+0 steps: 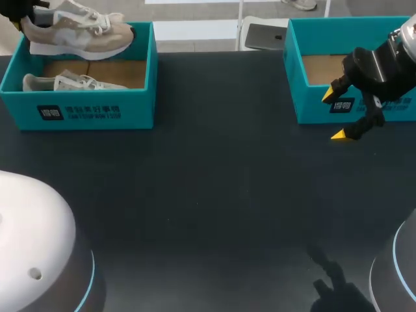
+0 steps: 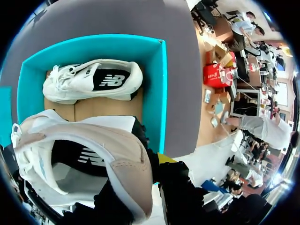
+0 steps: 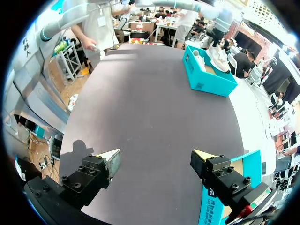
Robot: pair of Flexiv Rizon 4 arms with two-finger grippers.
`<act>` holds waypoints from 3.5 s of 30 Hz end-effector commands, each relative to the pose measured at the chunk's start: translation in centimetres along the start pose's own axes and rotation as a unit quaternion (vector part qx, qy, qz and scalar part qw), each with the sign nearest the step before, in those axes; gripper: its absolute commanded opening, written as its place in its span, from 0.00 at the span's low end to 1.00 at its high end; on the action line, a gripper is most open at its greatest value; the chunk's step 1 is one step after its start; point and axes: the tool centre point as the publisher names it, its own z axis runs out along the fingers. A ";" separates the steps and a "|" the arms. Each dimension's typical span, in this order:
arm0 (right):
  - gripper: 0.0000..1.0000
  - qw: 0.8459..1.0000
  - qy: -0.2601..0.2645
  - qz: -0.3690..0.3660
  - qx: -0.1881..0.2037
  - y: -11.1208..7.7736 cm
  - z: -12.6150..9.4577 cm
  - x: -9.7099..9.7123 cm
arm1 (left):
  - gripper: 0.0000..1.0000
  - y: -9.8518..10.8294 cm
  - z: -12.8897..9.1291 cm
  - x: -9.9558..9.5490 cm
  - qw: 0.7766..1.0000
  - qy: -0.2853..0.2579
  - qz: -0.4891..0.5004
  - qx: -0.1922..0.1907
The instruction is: Take the shoe out of the shoebox, open the shoe tongue, remove and reinsert the insole, then place the shoe into the shoebox
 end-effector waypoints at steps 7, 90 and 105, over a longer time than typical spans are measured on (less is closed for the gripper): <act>1.00 1.000 0.000 0.000 0.001 0.0 0.1 0.0 | 0.00 0.9 3.8 -0.8 1.000 -0.002 0.006 0.005; 1.00 1.000 0.000 0.000 0.001 0.0 0.1 0.0 | 1.00 -2.9 -0.8 -4.3 0.996 -0.079 -0.030 0.018; 1.00 1.000 0.000 0.000 0.001 0.0 0.1 0.0 | 0.62 -7.3 1.0 -3.1 0.996 -0.068 -0.051 0.031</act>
